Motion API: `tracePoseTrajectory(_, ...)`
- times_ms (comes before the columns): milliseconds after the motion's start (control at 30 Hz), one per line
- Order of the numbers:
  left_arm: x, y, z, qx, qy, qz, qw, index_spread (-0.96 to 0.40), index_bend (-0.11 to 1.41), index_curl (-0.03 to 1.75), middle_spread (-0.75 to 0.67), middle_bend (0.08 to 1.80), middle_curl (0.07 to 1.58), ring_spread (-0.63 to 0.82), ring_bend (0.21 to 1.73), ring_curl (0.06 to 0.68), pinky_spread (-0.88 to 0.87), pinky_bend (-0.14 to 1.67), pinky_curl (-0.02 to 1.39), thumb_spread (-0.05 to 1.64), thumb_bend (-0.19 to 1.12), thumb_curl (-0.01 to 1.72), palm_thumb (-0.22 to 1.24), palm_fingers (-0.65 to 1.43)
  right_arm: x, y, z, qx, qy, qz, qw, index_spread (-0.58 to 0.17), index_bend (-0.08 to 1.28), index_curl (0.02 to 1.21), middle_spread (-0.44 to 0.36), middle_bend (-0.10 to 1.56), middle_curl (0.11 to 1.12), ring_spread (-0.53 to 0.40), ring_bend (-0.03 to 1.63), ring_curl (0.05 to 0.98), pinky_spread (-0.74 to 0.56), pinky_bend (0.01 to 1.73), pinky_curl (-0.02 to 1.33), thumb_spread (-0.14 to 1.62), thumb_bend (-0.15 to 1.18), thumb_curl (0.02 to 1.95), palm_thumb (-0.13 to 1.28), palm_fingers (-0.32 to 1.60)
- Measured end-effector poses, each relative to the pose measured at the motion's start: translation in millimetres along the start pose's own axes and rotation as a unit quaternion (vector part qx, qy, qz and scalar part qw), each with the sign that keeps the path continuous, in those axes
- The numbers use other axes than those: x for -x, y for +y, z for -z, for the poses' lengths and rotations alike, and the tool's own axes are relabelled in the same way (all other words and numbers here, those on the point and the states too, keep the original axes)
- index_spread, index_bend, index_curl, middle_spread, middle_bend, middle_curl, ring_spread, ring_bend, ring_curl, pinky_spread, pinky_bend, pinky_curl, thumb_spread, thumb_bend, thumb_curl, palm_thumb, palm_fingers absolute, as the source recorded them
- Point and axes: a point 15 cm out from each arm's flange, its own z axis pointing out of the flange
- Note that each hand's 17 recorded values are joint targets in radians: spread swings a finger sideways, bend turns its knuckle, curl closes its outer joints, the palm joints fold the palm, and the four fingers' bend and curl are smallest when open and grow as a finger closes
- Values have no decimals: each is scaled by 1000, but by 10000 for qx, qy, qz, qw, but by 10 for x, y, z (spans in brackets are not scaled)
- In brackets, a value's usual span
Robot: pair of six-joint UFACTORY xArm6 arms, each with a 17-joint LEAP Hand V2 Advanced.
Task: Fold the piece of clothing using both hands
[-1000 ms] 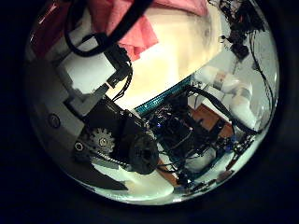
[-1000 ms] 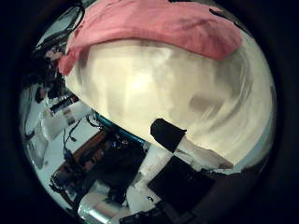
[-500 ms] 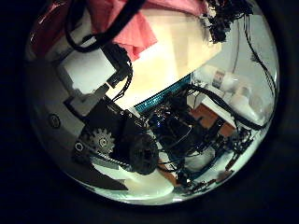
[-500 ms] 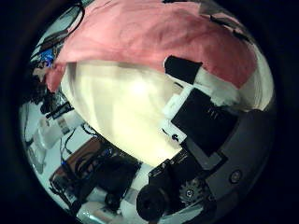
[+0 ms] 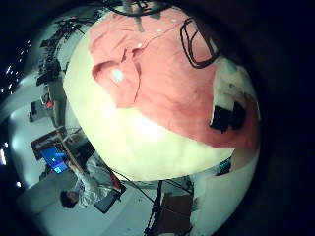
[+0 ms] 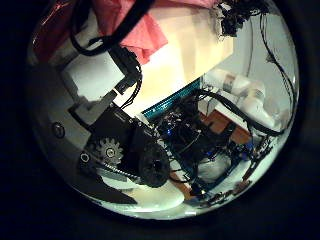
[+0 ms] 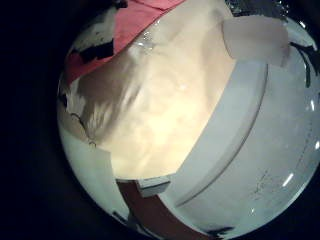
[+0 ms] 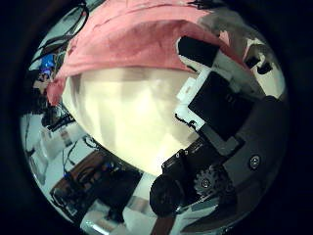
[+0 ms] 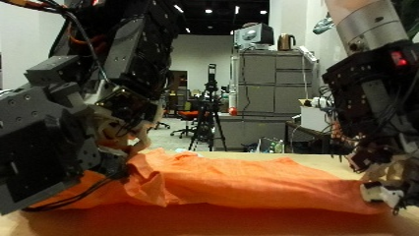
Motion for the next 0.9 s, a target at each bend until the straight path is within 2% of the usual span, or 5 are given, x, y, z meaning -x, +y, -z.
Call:
tracePoseTrajectory(100,-32,107,49,136,73,-107,9998,-707,196,1530,-613,840,1134,-446,1359,538,-596,1244,600,876,-15,803,911,1082,-14,201,160,37,-16,7,10000,-289,1026,742,-130,1223,745,-226,1289,616,-298,1284,619,1058,71,547,1058,1213)
tracePoseTrajectory(267,-111,338,222,318,243,-260,9989,-689,192,1546,-617,842,1136,-446,1355,538,-601,1238,597,876,-18,800,905,1086,-16,423,493,-267,-31,-46,9996,-272,1062,766,-118,1271,745,-214,1325,637,-270,1308,654,1074,46,583,1062,1180)
tracePoseTrajectory(533,-53,533,803,345,267,-251,9987,-660,190,1566,-622,840,1138,-445,1354,538,-609,1238,593,872,-17,794,899,1091,-144,464,1196,-1053,156,-227,9941,-254,1083,778,-112,1301,729,-207,1346,648,-254,1300,680,1086,8,632,1068,1174)
tracePoseTrajectory(733,226,345,1280,288,199,-3,9994,-638,189,1577,-625,839,1139,-443,1352,538,-612,1239,591,880,-17,786,895,1091,-279,171,1546,-1274,151,-327,9912,-246,1100,777,-113,1309,715,-203,1350,646,-254,1289,693,1072,-6,665,1088,1177)
tracePoseTrajectory(900,550,-57,1385,433,201,199,9987,-620,187,1585,-628,842,1140,-444,1349,537,-610,1233,592,877,-17,784,897,1080,-306,-215,1535,-1093,-38,-303,9935,-242,1103,775,-112,1318,705,-200,1353,644,-254,1282,703,1045,4,704,1141,1178)
